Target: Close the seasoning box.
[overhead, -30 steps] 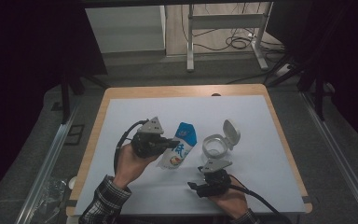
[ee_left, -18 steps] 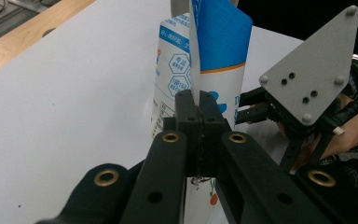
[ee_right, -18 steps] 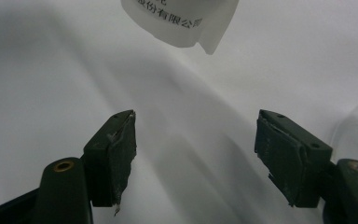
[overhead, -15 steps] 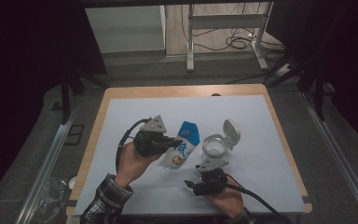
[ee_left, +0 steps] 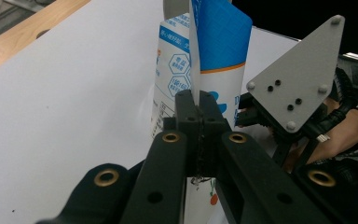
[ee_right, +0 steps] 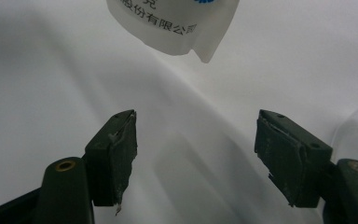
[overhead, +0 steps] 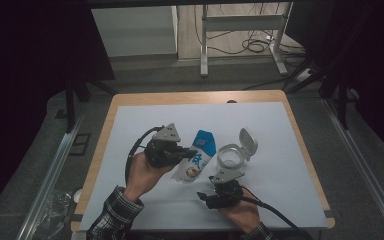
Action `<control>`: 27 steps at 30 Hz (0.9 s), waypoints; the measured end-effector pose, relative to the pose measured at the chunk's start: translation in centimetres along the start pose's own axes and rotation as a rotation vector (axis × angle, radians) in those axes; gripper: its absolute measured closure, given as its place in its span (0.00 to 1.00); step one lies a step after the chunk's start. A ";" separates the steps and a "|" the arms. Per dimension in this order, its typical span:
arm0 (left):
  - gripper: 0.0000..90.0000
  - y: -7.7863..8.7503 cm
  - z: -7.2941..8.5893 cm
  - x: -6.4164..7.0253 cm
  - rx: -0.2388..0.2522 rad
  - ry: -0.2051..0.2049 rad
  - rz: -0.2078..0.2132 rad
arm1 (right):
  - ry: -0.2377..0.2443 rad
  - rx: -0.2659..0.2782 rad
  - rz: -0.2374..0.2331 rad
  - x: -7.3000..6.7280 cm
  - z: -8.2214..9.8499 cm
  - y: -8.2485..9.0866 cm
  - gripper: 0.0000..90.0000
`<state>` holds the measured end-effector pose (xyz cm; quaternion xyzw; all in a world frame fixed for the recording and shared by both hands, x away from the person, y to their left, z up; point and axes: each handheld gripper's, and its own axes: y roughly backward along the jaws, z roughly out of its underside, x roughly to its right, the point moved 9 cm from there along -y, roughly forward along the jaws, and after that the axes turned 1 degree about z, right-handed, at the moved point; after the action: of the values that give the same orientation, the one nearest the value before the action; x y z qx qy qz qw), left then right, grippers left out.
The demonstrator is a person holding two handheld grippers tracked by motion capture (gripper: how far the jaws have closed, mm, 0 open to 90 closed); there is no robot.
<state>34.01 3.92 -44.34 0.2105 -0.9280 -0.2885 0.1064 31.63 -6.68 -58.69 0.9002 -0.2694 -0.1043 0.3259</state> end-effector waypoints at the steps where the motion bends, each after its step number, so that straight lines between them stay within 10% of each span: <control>1: 1.00 0.0 -0.1 0.0 0.000 0.004 0.000 | 0.000 0.000 -0.001 0.0 0.0 0.0 0.33; 27: 1.00 -0.1 -1.3 0.8 -0.014 0.026 0.022 | 0.004 0.051 0.049 0.2 -1.7 -1.6 0.44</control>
<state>33.76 2.85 -43.28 0.2033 -0.9267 -0.2910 0.1232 33.10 -4.90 -58.37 0.9015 -0.2934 -0.0873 0.3060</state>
